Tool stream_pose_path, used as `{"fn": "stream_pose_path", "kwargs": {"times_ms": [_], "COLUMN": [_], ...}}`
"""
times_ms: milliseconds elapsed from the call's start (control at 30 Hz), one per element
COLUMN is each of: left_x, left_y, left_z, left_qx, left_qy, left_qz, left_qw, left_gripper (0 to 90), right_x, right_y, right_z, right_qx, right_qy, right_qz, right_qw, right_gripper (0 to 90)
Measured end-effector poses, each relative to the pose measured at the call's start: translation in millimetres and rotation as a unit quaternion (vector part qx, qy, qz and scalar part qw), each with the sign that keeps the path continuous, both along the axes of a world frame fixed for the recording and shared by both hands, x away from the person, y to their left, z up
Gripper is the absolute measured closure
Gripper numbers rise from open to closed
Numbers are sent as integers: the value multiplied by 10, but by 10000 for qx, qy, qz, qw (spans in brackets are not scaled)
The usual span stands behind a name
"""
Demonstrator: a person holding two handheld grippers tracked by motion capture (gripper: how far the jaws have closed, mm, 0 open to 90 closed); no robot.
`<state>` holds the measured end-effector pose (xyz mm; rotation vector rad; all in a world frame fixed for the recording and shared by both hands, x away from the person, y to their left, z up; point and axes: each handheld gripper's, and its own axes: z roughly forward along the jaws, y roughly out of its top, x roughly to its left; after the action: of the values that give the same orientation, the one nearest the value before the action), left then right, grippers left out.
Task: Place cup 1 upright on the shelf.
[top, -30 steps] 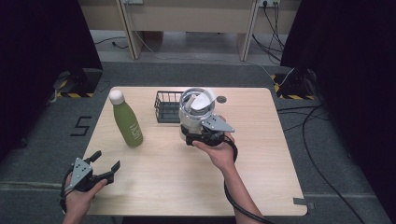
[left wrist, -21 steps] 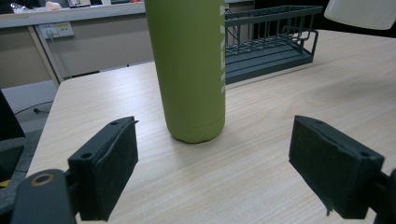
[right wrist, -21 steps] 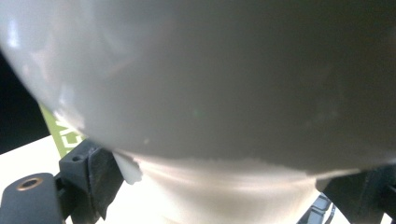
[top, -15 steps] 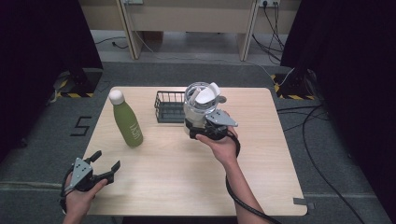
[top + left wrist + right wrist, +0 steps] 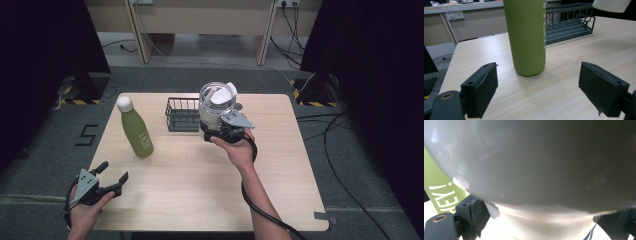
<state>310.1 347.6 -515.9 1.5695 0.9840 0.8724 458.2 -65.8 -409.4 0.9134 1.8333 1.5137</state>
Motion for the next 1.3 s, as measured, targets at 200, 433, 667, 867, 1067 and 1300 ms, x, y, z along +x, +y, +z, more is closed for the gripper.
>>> {"fn": "stream_pose_path", "kwargs": {"times_ms": [200,433,667,867,1067,1300], "left_x": [0,0,-1,-1,1,-1], "left_y": [3,4,4,6,7,12], "left_z": [0,0,0,-1,-2,-2], "left_qx": [-3,-2,-3,-10,-14,-21], "left_qy": [1,1,2,1,8,5], "left_qz": [3,5,8,8,5,13], "left_qw": [10000,10000,10000,10000,10000,10000], "left_gripper": [152,152,152,153,153,153], "right_x": [61,125,168,226,276,343], "right_y": [-3,4,20,15,14,28], "right_z": [24,33,71,113,113,154], "right_qx": [42,73,114,131,133,105], "right_qy": [13,-18,-30,-91,-48,-79], "right_qz": [-60,-116,-161,-217,-284,-321], "right_qw": [10000,9999,9998,9996,9995,9994], "right_gripper": [113,113,112,113,113,113]}}
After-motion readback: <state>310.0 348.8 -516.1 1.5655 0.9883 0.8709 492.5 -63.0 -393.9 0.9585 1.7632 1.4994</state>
